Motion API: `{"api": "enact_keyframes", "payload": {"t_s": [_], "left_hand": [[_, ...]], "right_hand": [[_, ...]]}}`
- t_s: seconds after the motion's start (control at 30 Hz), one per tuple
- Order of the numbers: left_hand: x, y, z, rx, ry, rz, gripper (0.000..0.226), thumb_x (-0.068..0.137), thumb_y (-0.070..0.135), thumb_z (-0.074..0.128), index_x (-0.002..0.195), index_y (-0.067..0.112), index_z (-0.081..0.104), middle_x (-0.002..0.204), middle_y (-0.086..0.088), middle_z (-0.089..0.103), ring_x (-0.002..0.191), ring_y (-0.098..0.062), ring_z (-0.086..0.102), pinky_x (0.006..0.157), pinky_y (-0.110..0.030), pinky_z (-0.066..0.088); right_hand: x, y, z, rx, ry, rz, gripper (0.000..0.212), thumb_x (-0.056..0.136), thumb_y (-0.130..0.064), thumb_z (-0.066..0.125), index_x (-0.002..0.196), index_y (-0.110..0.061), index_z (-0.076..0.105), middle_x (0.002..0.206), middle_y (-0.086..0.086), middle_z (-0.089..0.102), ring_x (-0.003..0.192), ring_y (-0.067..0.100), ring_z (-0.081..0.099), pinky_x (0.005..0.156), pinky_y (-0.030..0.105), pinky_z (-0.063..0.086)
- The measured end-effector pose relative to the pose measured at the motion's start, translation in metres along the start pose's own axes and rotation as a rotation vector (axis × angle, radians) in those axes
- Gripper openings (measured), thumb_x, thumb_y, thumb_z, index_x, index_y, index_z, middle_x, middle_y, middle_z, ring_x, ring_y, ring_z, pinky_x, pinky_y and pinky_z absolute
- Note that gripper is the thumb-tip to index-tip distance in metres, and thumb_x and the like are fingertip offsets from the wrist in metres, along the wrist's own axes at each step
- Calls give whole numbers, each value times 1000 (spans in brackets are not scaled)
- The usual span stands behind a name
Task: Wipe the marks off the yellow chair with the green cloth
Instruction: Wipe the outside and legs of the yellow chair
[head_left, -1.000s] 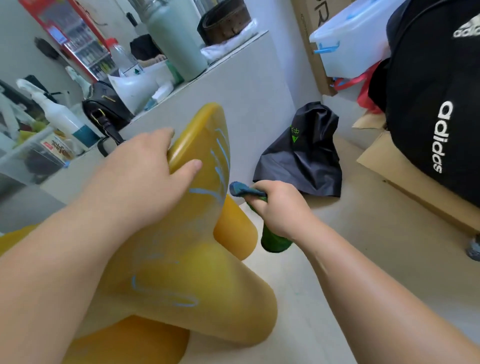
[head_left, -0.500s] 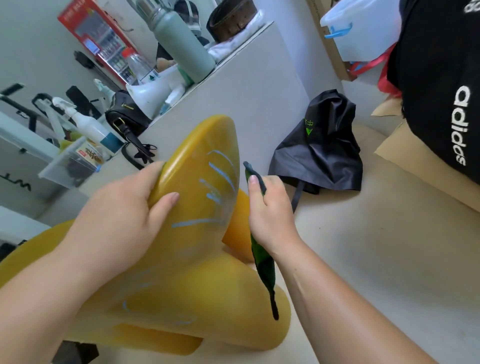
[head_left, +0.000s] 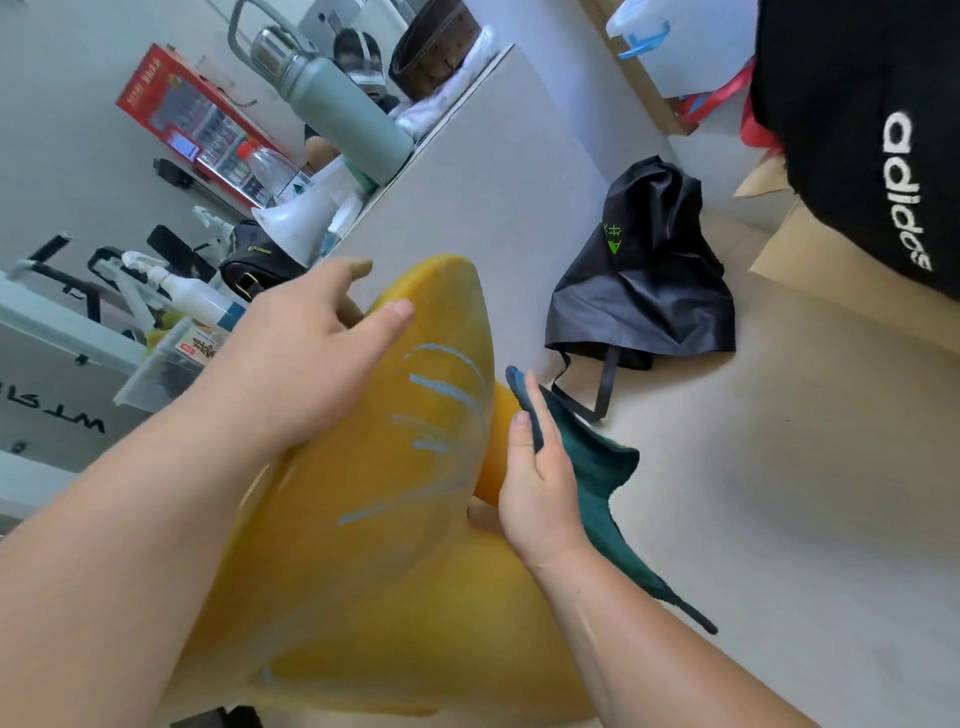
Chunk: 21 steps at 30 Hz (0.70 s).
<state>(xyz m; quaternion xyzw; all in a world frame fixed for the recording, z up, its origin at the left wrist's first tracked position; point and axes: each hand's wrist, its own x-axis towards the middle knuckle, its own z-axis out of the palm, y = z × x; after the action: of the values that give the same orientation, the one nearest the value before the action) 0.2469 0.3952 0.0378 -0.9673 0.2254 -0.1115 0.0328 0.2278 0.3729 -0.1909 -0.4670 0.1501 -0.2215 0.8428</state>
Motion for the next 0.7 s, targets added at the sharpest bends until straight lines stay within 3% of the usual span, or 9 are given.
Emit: {"api": "enact_keyframes", "payload": {"t_s": [0.07, 0.13, 0.2, 0.33, 0.4, 0.47, 0.6, 0.63, 0.7], "left_hand": [[21, 9, 11, 48, -76, -13, 55, 96, 50, 47, 146, 28, 41, 129, -1, 59, 120, -23, 53, 95, -35, 42], [30, 11, 19, 135, -129, -25, 47, 99, 41, 47, 142, 23, 45, 139, -6, 54, 128, -29, 48, 100, -36, 38], [30, 8, 20, 221, -128, 10, 42, 100, 37, 46, 138, 21, 48, 137, -9, 56, 125, -32, 50, 97, -38, 41], [15, 3, 13, 245, -142, 49, 52, 96, 45, 42, 146, 30, 41, 134, -4, 60, 121, -29, 54, 96, -38, 45], [-2, 1, 9, 233, -143, 59, 57, 93, 52, 39, 147, 37, 37, 131, 0, 62, 117, -26, 56, 90, -37, 45], [-23, 3, 3, 193, -147, 61, 64, 85, 62, 33, 146, 44, 36, 121, 11, 64, 103, -17, 59, 77, -33, 45], [-37, 8, 0, 78, -140, 14, 62, 78, 65, 34, 139, 52, 40, 106, 31, 62, 86, 12, 58, 70, -11, 38], [-34, 9, 1, 63, -144, 1, 58, 79, 65, 34, 135, 51, 42, 101, 29, 64, 85, 13, 58, 69, -13, 39], [-27, 12, 4, 60, -150, -12, 45, 81, 65, 32, 121, 49, 45, 88, 16, 69, 81, 6, 58, 64, -23, 43]], "right_hand": [[-4, -2, 4, 75, -19, 33, 49, 104, -54, 31, 153, -56, 27, 156, -32, 34, 147, -5, 27, 123, 43, 28], [-6, -14, 12, 87, -63, -11, 50, 101, -59, 30, 151, -63, 20, 157, -30, 34, 147, -5, 27, 124, 40, 25], [-5, -28, 20, 54, -128, -89, 51, 99, -61, 26, 149, -66, 15, 160, -32, 25, 151, -5, 16, 127, 40, 15], [12, -30, 21, -51, -215, -283, 72, 99, -71, 11, 161, -34, 12, 161, -35, 6, 153, -3, -12, 127, 48, -1], [17, -22, 16, -29, -256, -328, 76, 95, -75, 5, 160, -36, 11, 167, -28, 4, 155, 5, -14, 126, 54, 0], [23, -16, 14, 9, -294, -331, 60, 99, -70, 7, 155, -48, 9, 166, -29, 0, 155, 7, -16, 126, 56, -2], [67, -9, 12, 77, -253, -132, 42, 106, -53, 20, 145, -64, 12, 167, -26, -9, 153, 3, -15, 128, 47, -4], [79, -6, 12, 136, -259, -43, 43, 106, -53, 25, 146, -65, 14, 168, -21, -9, 152, 0, -13, 128, 46, -1], [89, 4, 11, 275, -311, 141, 51, 94, -74, 39, 136, -79, 9, 170, -17, -6, 152, -1, -7, 128, 48, 6]]}}
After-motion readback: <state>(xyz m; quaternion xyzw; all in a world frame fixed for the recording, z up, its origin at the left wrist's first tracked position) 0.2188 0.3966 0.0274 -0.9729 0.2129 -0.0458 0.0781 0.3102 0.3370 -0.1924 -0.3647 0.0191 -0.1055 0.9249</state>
